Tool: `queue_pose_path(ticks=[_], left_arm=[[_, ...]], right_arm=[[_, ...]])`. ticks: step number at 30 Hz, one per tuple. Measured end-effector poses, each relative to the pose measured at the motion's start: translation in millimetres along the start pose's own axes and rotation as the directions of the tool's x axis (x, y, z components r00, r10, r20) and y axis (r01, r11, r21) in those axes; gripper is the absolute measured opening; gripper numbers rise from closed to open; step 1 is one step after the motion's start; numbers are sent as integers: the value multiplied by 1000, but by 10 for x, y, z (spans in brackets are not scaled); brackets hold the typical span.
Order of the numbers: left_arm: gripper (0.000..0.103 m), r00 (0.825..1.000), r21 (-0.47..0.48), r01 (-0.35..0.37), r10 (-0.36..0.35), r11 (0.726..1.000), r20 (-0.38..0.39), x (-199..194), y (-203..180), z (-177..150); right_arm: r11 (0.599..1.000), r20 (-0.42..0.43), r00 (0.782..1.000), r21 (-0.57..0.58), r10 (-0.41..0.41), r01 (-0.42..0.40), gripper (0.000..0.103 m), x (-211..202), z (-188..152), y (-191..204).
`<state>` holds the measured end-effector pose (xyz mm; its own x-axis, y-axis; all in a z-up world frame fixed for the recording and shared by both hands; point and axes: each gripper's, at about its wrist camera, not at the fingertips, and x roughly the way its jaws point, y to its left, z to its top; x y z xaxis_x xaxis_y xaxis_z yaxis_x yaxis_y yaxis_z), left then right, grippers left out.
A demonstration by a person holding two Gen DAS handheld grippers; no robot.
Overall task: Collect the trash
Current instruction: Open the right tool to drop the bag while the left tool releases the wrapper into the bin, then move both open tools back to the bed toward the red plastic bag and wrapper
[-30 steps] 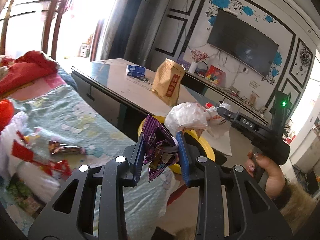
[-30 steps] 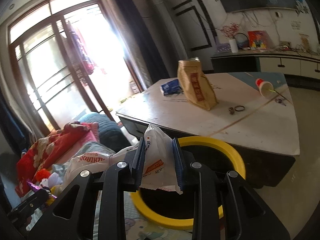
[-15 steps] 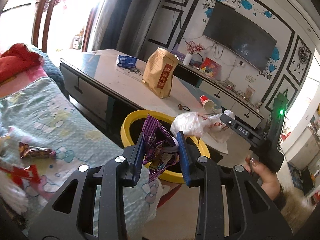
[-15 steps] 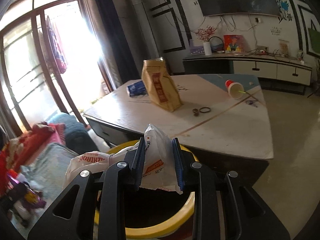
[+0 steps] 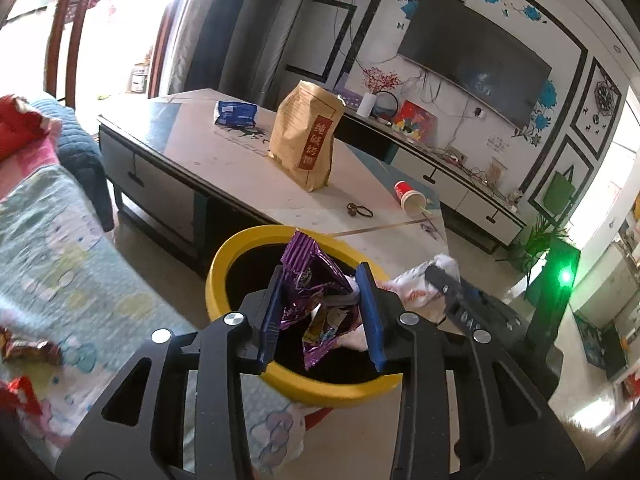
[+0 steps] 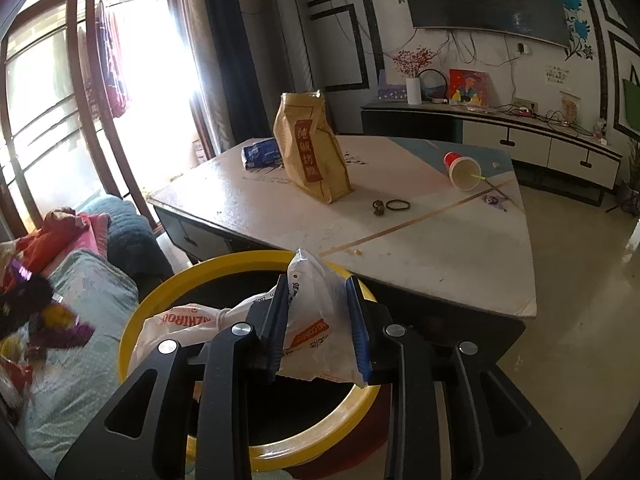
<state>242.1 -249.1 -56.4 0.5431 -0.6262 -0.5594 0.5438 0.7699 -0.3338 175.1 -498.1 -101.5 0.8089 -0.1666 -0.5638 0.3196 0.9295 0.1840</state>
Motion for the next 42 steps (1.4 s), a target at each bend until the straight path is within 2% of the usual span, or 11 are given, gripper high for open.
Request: queue_pose_path(ticks=[4, 5, 7, 9, 13, 15, 24, 29, 42], left_arm=[[35, 1000, 7, 1, -1, 1000, -11, 115, -45, 71], [39, 1000, 7, -2, 2, 1000, -13, 135, -50, 82], [59, 1000, 4, 6, -6, 1000, -16, 165, -49, 103], [69, 1000, 4, 5, -5, 1000, -14, 162, -47, 110], [87, 1000, 9, -14, 14, 1000, -8, 132, -31, 103], [91, 1000, 2, -22, 22, 1000, -4, 86, -11, 88], [92, 999, -5, -53, 53, 999, 8, -127, 53, -2], [92, 996, 15, -72, 71, 997, 46, -329, 87, 8], [92, 976, -32, -160, 163, 987, 144, -911, 415, -31]], right_arm=[[998, -32, 998, 24, 50, -49, 42, 39, -24, 20], [999, -31, 998, 26, 47, -46, 49, 36, -32, 23], [999, -28, 999, 24, 44, -44, 54, 22, -34, 21], [999, -23, 999, 34, 40, -39, 60, 3, -34, 0], [997, -10, 999, 66, 42, -41, 63, -55, -18, -50], [996, -3, 999, 77, 49, -48, 63, -94, -11, -50], [993, 15, 994, 47, 109, -110, 68, -325, 35, 149], [990, 29, 990, 17, 141, -142, 71, -483, 69, 312], [964, 27, 966, -74, 257, -254, 77, -762, 31, 844]])
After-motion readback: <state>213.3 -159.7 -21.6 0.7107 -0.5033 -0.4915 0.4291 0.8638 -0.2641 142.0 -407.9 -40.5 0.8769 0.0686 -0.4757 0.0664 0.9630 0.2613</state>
